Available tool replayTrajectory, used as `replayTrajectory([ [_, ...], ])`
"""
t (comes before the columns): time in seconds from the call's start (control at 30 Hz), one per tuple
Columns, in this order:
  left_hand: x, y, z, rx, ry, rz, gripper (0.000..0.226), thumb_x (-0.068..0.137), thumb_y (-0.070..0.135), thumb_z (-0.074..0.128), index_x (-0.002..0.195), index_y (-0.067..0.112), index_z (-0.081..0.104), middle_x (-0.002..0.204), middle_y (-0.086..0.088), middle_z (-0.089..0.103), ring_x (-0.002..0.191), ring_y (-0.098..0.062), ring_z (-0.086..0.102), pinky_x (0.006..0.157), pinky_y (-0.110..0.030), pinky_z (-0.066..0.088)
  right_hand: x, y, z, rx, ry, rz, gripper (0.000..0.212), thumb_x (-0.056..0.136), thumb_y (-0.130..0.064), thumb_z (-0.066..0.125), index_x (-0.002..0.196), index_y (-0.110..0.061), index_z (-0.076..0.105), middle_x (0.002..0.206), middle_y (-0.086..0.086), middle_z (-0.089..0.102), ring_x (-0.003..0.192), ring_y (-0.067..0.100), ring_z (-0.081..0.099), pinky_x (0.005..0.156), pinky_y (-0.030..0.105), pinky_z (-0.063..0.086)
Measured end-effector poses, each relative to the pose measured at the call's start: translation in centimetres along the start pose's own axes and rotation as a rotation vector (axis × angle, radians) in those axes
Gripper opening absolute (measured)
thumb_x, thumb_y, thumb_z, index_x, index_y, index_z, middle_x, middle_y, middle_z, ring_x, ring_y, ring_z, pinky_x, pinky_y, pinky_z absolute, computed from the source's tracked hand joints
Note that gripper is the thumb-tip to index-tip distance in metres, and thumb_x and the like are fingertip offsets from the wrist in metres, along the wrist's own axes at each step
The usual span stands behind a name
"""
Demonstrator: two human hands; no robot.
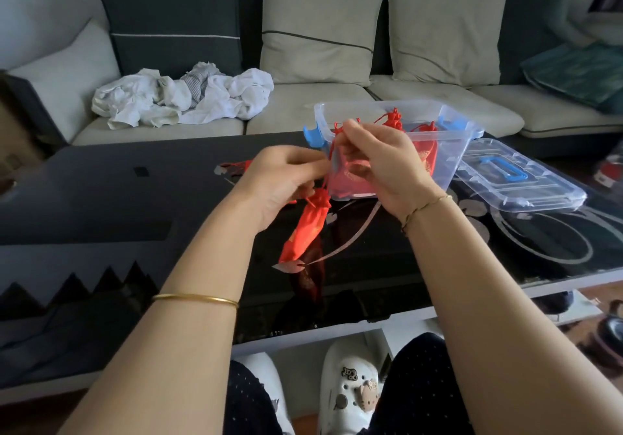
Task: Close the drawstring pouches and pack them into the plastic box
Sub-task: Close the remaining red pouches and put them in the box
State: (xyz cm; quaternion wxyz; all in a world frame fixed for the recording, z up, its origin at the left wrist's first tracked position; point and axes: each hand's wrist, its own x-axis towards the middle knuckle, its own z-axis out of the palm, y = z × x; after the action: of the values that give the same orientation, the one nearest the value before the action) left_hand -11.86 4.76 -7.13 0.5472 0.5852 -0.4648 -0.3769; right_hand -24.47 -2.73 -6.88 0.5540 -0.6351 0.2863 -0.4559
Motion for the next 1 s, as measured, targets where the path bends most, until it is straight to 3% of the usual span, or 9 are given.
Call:
replayTrajectory([
  [0.17, 0.3, -0.4, 0.2, 0.127, 0.012, 0.021, 0.02, 0.087, 0.022, 0.066, 0.076, 0.005, 0.066, 0.057, -0.006, 0.046, 0.05, -0.015, 0.038, 0.062, -0.034, 0.037, -0.2, 0.0, 1.2, 0.015, -0.041, 0.034, 0.032, 0.097, -0.029, 0.049, 0.076, -0.011, 0.066, 0.069, 0.001, 0.061, 0.058, 0.01, 0.054, 0.057, 0.022, 0.043],
  [0.3, 0.4, -0.6, 0.2, 0.003, 0.043, -0.005, 0.016, 0.092, 0.013, 0.058, 0.079, 0.007, 0.066, 0.06, 0.001, 0.053, 0.048, -0.007, 0.041, 0.051, -0.02, 0.036, -0.3, 1.0, 0.7, -0.132, -0.07, 0.221, 0.038, 0.1, -0.035, 0.037, 0.082, -0.016, 0.064, 0.073, -0.001, 0.064, 0.071, 0.016, 0.057, 0.077, 0.039, 0.046],
  [0.37, 0.4, -0.6, 0.1, -0.056, 0.033, -0.01, 0.016, 0.093, 0.011, 0.055, 0.082, 0.008, 0.067, 0.06, 0.003, 0.054, 0.048, -0.005, 0.042, 0.049, -0.017, 0.036, -0.5, 1.4, 0.5, -0.252, -0.142, 0.268, 0.033, 0.1, -0.034, 0.038, 0.086, -0.016, 0.062, 0.077, -0.003, 0.065, 0.077, 0.013, 0.06, 0.083, 0.037, 0.047],
  [0.53, 0.5, -0.8, -0.1, -0.057, 0.116, -0.005, 0.015, 0.093, 0.01, 0.055, 0.09, 0.012, 0.069, 0.073, 0.0, 0.065, 0.057, -0.005, 0.053, 0.053, -0.016, 0.042, -0.3, 1.2, -0.1, -0.273, -0.178, 0.15, 0.028, 0.095, -0.019, 0.049, 0.07, -0.011, 0.058, 0.068, 0.003, 0.057, 0.061, 0.012, 0.05, 0.07, 0.031, 0.044],
  [0.67, 0.5, -0.8, -0.1, -0.002, 0.118, 0.022, 0.016, 0.088, 0.001, 0.059, 0.087, 0.013, 0.069, 0.082, -0.002, 0.069, 0.065, -0.006, 0.06, 0.061, -0.018, 0.048, -0.8, 0.6, -0.8, -0.401, -0.33, 0.235, 0.024, 0.093, -0.023, 0.053, 0.074, -0.01, 0.062, 0.076, 0.007, 0.063, 0.076, 0.016, 0.06, 0.073, 0.03, 0.05],
  [0.73, 0.4, -0.6, -0.1, 0.038, 0.078, 0.039, 0.018, 0.086, -0.003, 0.059, 0.086, 0.014, 0.068, 0.082, -0.002, 0.067, 0.063, -0.006, 0.057, 0.06, -0.018, 0.047, -0.7, 1.0, -0.6, -0.431, -0.235, 0.209, 0.025, 0.096, -0.025, 0.05, 0.087, -0.008, 0.066, 0.087, 0.011, 0.067, 0.085, 0.025, 0.064, 0.083, 0.04, 0.054],
  [0.83, 0.3, -0.3, 0.1, 0.155, 0.031, 0.128, 0.021, 0.086, -0.006, 0.057, 0.089, 0.013, 0.066, 0.078, 0.002, 0.064, 0.062, -0.004, 0.056, 0.059, -0.016, 0.048, -0.3, 1.5, 0.0, -0.258, -0.117, 0.152, 0.024, 0.099, -0.01, 0.039, 0.104, -0.004, 0.062, 0.094, 0.014, 0.064, 0.088, 0.027, 0.062, 0.095, 0.053, 0.047],
  [0.93, 0.5, -0.5, 0.4, 0.458, 0.104, 0.358, 0.023, 0.085, -0.004, 0.057, 0.098, 0.013, 0.066, 0.08, 0.007, 0.06, 0.07, -0.003, 0.056, 0.065, -0.009, 0.046, -0.2, 2.2, 0.5, -0.185, -0.172, 0.154, 0.024, 0.098, -0.004, 0.038, 0.1, -0.008, 0.062, 0.088, 0.011, 0.062, 0.08, 0.022, 0.06, 0.074, 0.034, 0.054],
  [1.0, 0.5, -0.8, 0.6, 0.584, 0.197, 0.472, 0.026, 0.085, 0.001, 0.058, 0.104, 0.016, 0.066, 0.083, 0.01, 0.06, 0.078, -0.007, 0.057, 0.072, -0.011, 0.046, -0.4, 2.4, 0.6, -0.107, -0.223, 0.219, 0.023, 0.098, -0.006, 0.041, 0.097, -0.009, 0.063, 0.085, 0.009, 0.063, 0.073, 0.016, 0.058, 0.066, 0.025, 0.05],
])
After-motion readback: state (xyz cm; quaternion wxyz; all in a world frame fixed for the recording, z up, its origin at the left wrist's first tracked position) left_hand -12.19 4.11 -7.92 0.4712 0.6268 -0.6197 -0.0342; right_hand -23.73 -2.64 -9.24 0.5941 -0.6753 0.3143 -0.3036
